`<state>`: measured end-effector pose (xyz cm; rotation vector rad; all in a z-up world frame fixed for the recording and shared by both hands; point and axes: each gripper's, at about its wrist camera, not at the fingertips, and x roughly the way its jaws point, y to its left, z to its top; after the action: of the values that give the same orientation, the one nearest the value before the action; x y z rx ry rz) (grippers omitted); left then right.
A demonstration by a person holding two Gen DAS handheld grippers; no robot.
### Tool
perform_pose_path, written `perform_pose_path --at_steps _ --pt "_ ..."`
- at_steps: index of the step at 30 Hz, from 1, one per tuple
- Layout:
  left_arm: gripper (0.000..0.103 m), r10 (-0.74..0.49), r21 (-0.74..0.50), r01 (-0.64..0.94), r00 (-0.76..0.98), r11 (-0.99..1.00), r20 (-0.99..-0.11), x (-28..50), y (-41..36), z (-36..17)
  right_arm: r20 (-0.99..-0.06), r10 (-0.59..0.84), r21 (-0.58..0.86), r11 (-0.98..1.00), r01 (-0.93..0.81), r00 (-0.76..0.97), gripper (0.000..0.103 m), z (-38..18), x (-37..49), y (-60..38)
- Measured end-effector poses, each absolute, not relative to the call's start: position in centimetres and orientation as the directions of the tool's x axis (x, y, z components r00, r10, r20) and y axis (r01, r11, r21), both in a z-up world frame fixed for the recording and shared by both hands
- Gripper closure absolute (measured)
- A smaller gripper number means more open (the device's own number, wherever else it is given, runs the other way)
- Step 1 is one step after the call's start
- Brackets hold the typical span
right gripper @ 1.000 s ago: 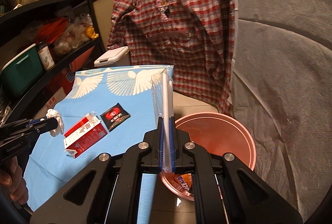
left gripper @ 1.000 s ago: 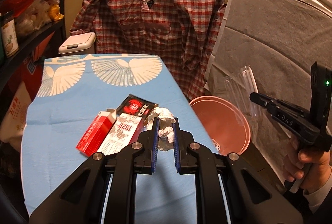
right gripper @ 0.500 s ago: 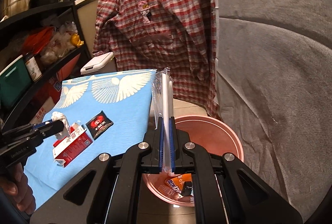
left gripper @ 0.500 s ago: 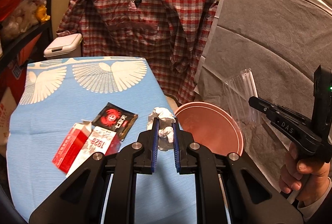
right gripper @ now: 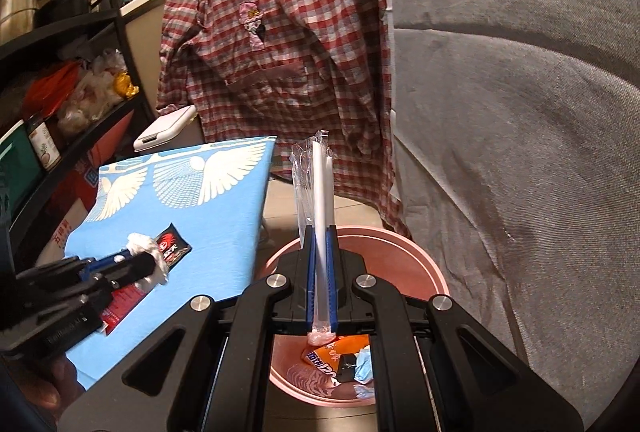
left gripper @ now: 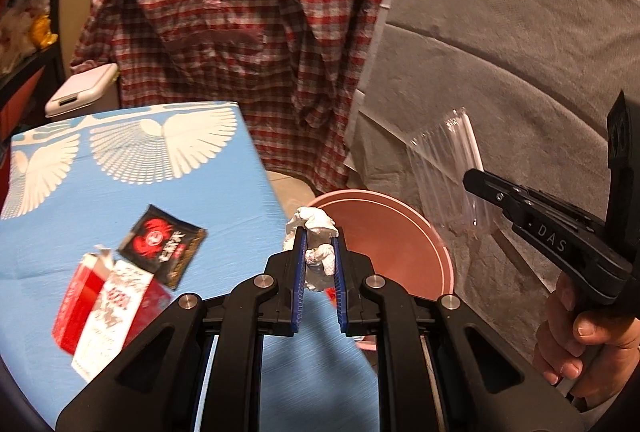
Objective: Collect trash
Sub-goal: 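Release the straws from the right tool while the left tool drops the tissue into the bucket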
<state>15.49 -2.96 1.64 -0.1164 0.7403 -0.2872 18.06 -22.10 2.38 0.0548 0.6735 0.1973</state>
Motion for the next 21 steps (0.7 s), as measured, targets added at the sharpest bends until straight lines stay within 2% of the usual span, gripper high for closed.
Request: perform_pose_path --at_steps 16,19,21 --pt "0.09 -0.335 -0.213 0.261 0.653 0.941 -0.68 18.3 -7.4 0.2 -0.637 0.162 0.114 0.987 -0.116 0.754 0.097 1.9 19.2 -23.1" --pt "0.09 -0.348 -0.224 0.269 0.641 0.937 -0.684 18.7 -8.0 0.1 -0.646 0.162 0.114 0.987 -0.115 0.746 0.093 1.8 19.3 -23.1" --pt "0.081 -0.365 -0.239 0.279 0.627 0.93 -0.689 18.9 -8.4 0.1 -0.654 0.147 0.11 0.989 -0.1 0.742 0.087 1.6 19.4 -23.3"
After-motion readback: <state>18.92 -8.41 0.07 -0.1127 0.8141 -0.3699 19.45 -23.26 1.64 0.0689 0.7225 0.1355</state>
